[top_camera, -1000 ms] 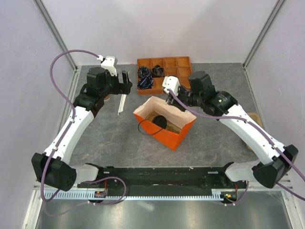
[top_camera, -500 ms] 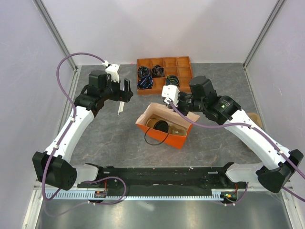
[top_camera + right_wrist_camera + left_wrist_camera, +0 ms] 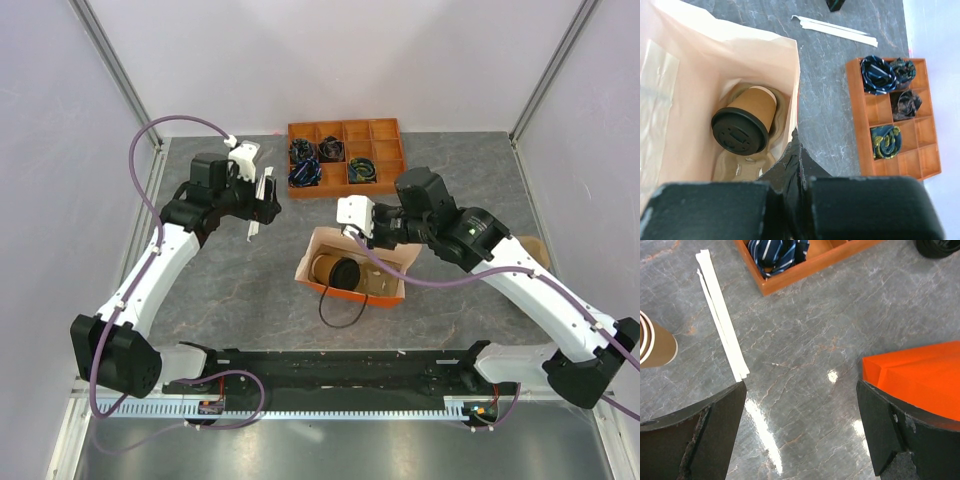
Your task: Pack the takeout coffee
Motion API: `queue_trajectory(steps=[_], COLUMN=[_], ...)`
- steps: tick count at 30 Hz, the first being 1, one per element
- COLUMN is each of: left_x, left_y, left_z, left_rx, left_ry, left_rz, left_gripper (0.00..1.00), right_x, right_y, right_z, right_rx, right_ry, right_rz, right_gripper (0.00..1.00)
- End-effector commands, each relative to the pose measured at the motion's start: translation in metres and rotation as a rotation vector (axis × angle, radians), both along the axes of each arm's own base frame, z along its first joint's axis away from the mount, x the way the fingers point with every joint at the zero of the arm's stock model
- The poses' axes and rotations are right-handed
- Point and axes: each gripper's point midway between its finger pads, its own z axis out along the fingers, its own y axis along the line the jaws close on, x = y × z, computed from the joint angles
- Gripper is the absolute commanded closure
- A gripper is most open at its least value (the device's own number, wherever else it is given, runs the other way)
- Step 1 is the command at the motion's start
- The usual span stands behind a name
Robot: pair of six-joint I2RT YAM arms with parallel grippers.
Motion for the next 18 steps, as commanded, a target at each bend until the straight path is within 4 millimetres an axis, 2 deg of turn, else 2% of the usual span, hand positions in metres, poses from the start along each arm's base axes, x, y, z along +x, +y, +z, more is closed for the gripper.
queue_trajectory(steps=[1,11,18], left_x=[-0.008,-0.016,-0.014], left_y=[0.001,0.003,0.006], left_z=[-0.006,-0.013,-0.02], left_rx=[0.04,0.059,0.09], left_ry=[-0.011,-0.011,0.024], left_rz=[-0.058,-0.087,-0.086], left_gripper=[0.02,0.03,0.1], right_x=[-0.01,-0.025,-0.019], right_y=[0.003,0.014,0.019], right_z=[0.017,0.017,0.013], right_rx=[0.014,-0.017,-0.031], right_ry=[-0.089,-0.131,-0.093], right_rz=[0.059,0.09,0.019], right_gripper=[1.0,1.0,1.0])
